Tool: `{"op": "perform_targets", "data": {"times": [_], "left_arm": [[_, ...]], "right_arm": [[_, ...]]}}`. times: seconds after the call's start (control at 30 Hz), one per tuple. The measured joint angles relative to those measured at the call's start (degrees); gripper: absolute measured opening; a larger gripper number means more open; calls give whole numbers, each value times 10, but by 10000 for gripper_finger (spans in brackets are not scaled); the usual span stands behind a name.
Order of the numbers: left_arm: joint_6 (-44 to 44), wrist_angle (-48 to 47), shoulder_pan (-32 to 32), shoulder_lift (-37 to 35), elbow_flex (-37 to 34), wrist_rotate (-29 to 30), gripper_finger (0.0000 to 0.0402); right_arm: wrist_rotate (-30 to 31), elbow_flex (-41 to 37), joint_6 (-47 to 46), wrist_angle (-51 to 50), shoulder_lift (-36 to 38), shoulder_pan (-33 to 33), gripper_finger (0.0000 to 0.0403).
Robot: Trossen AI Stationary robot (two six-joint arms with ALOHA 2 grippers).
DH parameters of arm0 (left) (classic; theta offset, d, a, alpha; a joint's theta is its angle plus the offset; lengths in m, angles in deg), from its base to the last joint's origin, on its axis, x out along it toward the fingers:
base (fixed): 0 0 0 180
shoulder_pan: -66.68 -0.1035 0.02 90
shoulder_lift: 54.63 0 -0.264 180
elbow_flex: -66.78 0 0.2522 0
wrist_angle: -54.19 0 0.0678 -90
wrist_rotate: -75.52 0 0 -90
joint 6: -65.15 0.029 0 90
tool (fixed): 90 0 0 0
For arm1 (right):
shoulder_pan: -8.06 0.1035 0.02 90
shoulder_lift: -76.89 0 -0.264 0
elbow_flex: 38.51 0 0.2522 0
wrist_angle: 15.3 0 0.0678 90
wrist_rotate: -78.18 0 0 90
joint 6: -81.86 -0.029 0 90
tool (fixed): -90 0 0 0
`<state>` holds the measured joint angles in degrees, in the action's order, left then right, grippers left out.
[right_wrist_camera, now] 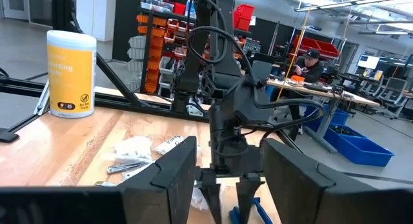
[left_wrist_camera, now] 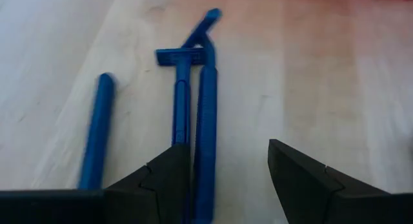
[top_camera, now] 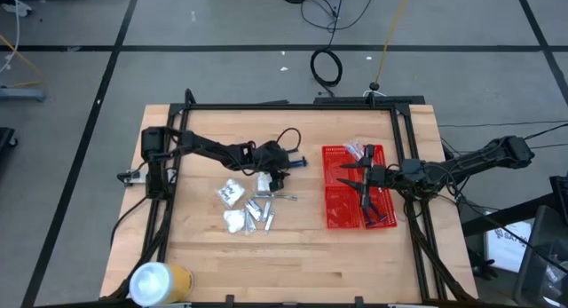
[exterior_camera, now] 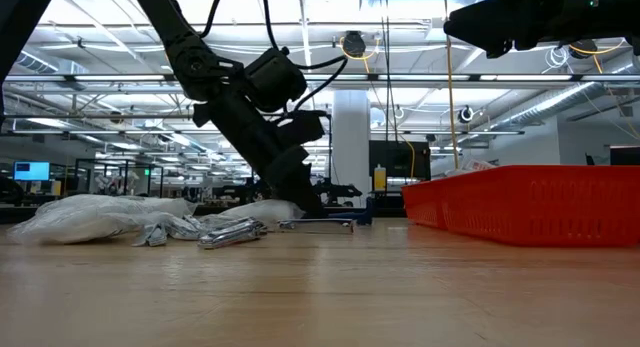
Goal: Pick & Place Travel size toiletries
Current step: Put the razor into the bottom right red bin
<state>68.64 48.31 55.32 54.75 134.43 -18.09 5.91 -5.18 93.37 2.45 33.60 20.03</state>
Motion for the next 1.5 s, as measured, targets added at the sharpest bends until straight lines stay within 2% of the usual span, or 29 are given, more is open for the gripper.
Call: {"op": "perform_targets", "data": {"times": [0.13, 0.23, 0.3, 0.4, 0.6, 0.67, 0.73, 0.87, 0.97, 1.23, 1.5], "left_arm": [[7, 30, 5, 0, -1, -21, 209], [-30, 63, -6, 2, -2, -107, 209], [-37, 85, -12, 2, -2, -139, 209], [-34, 83, -20, -1, -2, -116, 209], [23, 54, -34, -23, -2, 59, 209], [39, 48, -39, -27, -2, 87, 209], [53, 35, -47, -27, 8, 82, 209], [57, -74, -70, -18, 58, 23, 209], [61, -133, -78, -14, 85, 19, 209], [71, -168, -79, 3, 96, 17, 209], [65, -155, -80, 49, 99, 17, 207]], "right_arm": [[0, 0, -2, 0, 0, 0, 164], [0, 0, -3, 0, 0, 0, 164], [0, 0, -3, 0, 0, 0, 164], [0, 0, -3, 0, 0, 0, 164], [0, 0, -2, -1, 0, 0, 164], [1, 0, 0, -1, 0, 0, 164], [1, 0, 2, -2, 0, -2, 164], [0, 0, 1, -1, 0, -8, 164], [0, 0, 1, -1, 0, -13, 164], [0, 0, -1, -6, 0, -15, 164], [0, 0, -3, -7, 0, -15, 164]]}}
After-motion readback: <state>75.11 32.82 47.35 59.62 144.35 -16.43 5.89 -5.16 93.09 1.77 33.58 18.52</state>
